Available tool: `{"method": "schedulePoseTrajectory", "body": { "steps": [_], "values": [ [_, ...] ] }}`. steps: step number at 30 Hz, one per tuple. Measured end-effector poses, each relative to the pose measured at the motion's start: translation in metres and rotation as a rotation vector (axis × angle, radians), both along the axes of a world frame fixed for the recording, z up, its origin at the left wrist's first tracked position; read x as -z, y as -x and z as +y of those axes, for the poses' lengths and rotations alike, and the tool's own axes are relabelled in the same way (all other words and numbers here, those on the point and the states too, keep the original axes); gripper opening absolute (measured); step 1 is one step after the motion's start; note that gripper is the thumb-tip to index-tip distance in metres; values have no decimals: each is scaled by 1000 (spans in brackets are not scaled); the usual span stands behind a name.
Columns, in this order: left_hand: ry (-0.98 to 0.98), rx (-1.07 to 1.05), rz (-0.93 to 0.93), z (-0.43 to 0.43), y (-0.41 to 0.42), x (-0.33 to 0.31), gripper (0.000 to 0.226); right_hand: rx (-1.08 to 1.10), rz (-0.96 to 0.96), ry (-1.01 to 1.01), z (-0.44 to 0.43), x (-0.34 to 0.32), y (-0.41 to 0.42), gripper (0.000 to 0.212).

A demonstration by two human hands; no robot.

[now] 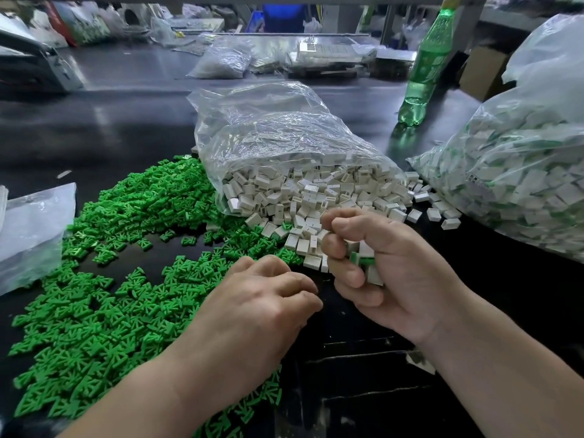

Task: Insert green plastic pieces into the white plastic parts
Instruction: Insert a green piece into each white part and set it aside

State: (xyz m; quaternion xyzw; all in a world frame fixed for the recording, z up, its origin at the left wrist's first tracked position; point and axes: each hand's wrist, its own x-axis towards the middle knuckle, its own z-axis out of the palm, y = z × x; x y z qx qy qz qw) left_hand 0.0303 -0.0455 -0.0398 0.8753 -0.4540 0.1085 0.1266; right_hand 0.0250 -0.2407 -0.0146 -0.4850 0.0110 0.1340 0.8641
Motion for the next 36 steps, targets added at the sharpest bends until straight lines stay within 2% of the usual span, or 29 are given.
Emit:
{"method": "schedulePoseTrajectory", "body": {
  "steps": [2,5,10,13,17,19,21,23,25,29,31,36],
  "values": [
    [13,-10,4,-1,-1,-1,11,-2,1,29,1,1,0,8],
    [81,-72,17,-2,1,-3,10,3,-18,138,4,1,2,2],
    [439,-350,126,6,4,-14,29,-52,-51,484,12,2,8,17],
    [492,-368,96,4,10,-18,38,-195,-19,448,21,4,13,25],
    [527,-364,180,5,12,-18,55,-190,56,321,22,2,12,21],
    [440,-441,115,14,4,-18,56,-159,90,252,18,0,9,19],
    [195,-579,19,26,-6,-17,60,-122,112,176,15,0,7,13],
    [-72,-719,53,33,-12,-15,67,-113,101,122,14,2,7,7],
    [-197,-744,96,35,-14,-13,65,-120,77,90,14,3,7,8],
    [-114,-659,62,26,-14,-14,31,-108,61,89,14,6,6,14],
    [-63,-628,52,22,-13,-13,22,-106,72,95,14,6,6,16],
    [-71,-572,74,24,-9,-13,51,-75,98,115,15,6,5,22]
  ]
}}
